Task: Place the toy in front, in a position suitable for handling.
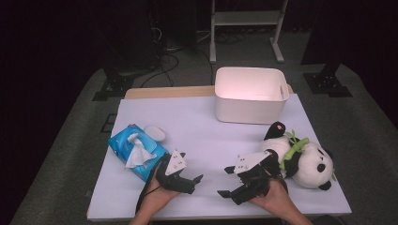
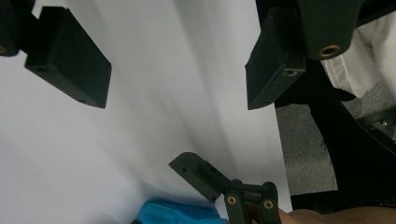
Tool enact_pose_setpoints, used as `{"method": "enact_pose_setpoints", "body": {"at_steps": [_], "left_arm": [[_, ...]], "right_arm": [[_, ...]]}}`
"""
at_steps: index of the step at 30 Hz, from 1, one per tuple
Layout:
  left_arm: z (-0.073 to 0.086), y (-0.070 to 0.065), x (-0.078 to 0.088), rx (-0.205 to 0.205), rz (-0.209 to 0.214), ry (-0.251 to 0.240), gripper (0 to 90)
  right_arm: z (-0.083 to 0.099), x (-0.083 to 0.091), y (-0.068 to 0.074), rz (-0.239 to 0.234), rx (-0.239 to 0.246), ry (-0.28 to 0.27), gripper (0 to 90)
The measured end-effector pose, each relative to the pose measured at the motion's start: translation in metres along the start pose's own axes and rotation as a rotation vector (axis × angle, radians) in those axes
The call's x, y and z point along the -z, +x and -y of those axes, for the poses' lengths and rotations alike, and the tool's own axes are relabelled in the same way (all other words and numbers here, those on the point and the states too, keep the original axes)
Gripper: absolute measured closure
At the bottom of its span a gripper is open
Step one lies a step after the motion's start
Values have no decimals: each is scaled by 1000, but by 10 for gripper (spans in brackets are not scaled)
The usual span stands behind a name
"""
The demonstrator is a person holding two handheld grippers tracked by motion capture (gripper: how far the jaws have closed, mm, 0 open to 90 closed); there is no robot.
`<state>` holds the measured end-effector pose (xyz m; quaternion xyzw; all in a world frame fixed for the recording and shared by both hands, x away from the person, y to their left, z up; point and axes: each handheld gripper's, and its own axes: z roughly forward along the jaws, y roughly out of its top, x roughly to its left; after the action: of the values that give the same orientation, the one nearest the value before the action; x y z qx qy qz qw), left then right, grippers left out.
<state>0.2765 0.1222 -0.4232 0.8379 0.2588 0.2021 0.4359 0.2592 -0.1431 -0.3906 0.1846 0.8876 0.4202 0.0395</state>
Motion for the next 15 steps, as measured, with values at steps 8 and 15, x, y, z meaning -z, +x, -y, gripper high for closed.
{"method": "enact_pose_setpoints", "body": {"at_steps": [8, 15], "left_arm": [[-1, 0, 1, -3, -2, 0, 51], [-1, -2, 1, -6, 7, 0, 52]], "right_arm": [[-11, 16, 2, -18, 5, 19, 214], [-20, 35, -4, -16, 0, 43, 214]]}}
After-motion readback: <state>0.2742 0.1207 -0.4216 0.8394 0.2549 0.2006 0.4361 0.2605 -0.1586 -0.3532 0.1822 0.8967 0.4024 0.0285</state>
